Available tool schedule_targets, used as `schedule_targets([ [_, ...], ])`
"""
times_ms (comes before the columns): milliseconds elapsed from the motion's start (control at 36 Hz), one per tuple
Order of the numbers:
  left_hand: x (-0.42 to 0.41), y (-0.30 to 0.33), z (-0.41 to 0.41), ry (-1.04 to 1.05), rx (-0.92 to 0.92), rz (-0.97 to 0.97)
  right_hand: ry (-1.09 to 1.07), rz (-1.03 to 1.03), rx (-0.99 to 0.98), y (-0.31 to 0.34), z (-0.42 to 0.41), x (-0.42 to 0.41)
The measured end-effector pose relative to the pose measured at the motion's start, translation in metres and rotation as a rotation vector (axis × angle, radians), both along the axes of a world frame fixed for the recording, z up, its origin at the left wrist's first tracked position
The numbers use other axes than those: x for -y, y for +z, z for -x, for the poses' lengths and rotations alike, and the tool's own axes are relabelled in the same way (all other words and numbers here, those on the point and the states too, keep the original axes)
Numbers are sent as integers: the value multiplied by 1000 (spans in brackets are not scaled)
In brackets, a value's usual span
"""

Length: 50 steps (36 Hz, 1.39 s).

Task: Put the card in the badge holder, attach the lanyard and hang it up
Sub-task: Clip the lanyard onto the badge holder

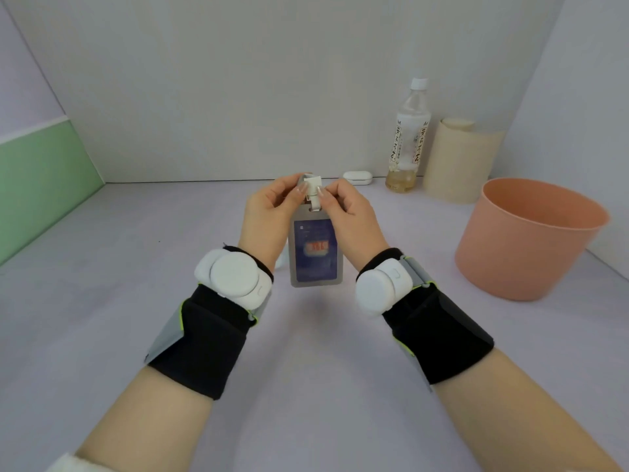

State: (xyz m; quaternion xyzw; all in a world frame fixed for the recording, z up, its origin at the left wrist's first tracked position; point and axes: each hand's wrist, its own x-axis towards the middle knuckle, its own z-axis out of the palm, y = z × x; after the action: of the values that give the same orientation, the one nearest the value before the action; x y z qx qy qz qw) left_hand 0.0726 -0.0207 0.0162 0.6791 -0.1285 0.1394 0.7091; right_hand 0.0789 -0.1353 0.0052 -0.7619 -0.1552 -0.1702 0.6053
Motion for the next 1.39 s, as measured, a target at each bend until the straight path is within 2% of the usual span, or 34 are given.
schedule_targets([
  [167, -10, 9, 1, -146, 0, 45, 69, -89, -31, 10, 1, 9],
  [222, -14, 11, 1, -154, 2, 4, 85, -103, -40, 11, 4, 14],
  [361, -15, 8, -2, 72, 132, -296, 90, -54, -64, 11, 14, 23],
  [417, -13, 7, -1, 98, 149, -336, 92, -65, -74, 11, 16, 25],
  [667, -10, 22, 14, -83, -58, -253, 129, -68, -85, 11, 25, 26],
  [889, -7, 47, 21, -232, -153, -25, 137, -41, -69, 17, 35, 19],
  [1056, -3, 65, 25, -269, -104, 93, 126, 23, -74, 24, 43, 15],
  [1389, -3, 126, 38, -212, 60, 100, 143, 134, -93, 50, 55, 20],
])
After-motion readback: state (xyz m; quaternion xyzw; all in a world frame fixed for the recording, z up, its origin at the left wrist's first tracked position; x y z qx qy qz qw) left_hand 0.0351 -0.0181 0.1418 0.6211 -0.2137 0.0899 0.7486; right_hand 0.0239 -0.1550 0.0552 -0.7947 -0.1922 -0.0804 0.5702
